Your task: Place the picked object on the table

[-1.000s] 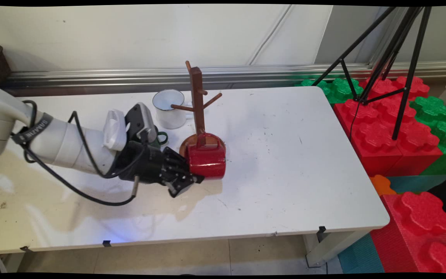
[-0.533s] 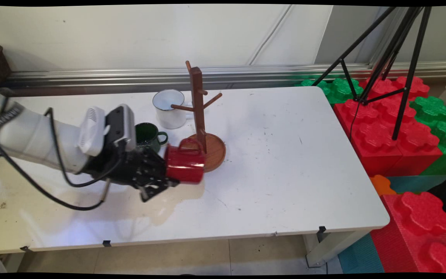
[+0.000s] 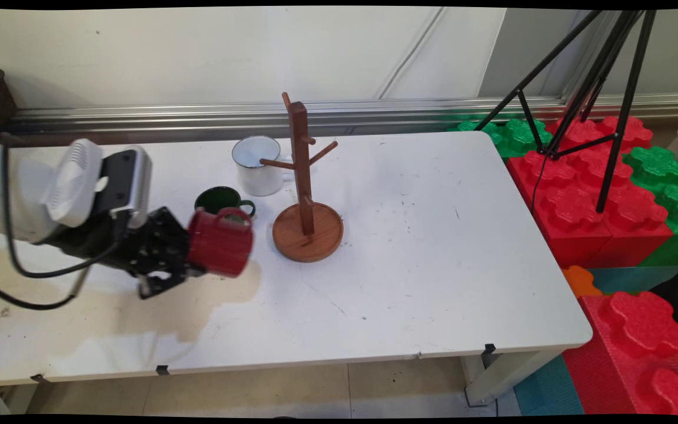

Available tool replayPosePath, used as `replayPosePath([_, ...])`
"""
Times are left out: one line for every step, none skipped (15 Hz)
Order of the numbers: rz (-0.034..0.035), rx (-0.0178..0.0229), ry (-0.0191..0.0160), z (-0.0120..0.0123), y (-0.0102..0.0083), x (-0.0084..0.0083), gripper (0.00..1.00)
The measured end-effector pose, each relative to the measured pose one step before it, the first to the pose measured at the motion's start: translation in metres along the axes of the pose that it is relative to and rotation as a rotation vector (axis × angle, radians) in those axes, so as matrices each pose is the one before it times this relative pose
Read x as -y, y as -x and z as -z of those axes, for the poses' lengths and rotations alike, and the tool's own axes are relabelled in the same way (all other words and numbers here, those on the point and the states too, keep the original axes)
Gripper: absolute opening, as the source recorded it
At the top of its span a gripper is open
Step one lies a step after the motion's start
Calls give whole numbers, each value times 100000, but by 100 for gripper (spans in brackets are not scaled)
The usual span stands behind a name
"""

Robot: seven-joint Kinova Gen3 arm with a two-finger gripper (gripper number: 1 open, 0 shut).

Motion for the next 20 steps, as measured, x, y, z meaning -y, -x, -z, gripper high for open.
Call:
replayPosePath([-964, 4094, -196, 624, 355, 70, 0])
replayPosePath([-709, 3256, -249, 423, 291, 50, 0])
replayPosePath([-326, 3589, -554, 362, 276, 82, 0])
replayPosePath([-57, 2037, -369, 161, 154, 54, 0])
replayPosePath([-6, 2564, -530, 141, 182, 87, 0])
replayPosePath([-174, 4045, -889, 146, 305, 192, 0])
replayPosePath([-200, 3511, -846, 67, 312, 200, 0])
replayPosePath([24, 3032, -957, -3, 317, 268, 0])
replayPosePath([113, 1973, -711, -20, 232, 201, 0])
replayPosePath([463, 2911, -1218, -95, 362, 385, 0])
replayPosePath([493, 3179, -1388, -196, 377, 464, 0])
replayPosePath([390, 2886, -1174, -270, 298, 436, 0])
replayPosePath([148, 1969, -740, -253, 151, 303, 0])
replayPosePath([119, 1741, -689, -260, 103, 282, 0])
replayPosePath([81, 1705, -576, -286, 67, 270, 0])
replayPosePath([37, 1494, -625, -278, 41, 249, 0])
replayPosePath([-131, 1052, -621, -279, 22, 223, 0])
replayPosePath([-307, 642, -552, -270, 3, 211, 0])
replayPosePath([-485, 587, -613, -318, -21, 228, 0])
replayPosePath([-528, 762, -824, -321, -13, 255, 0])
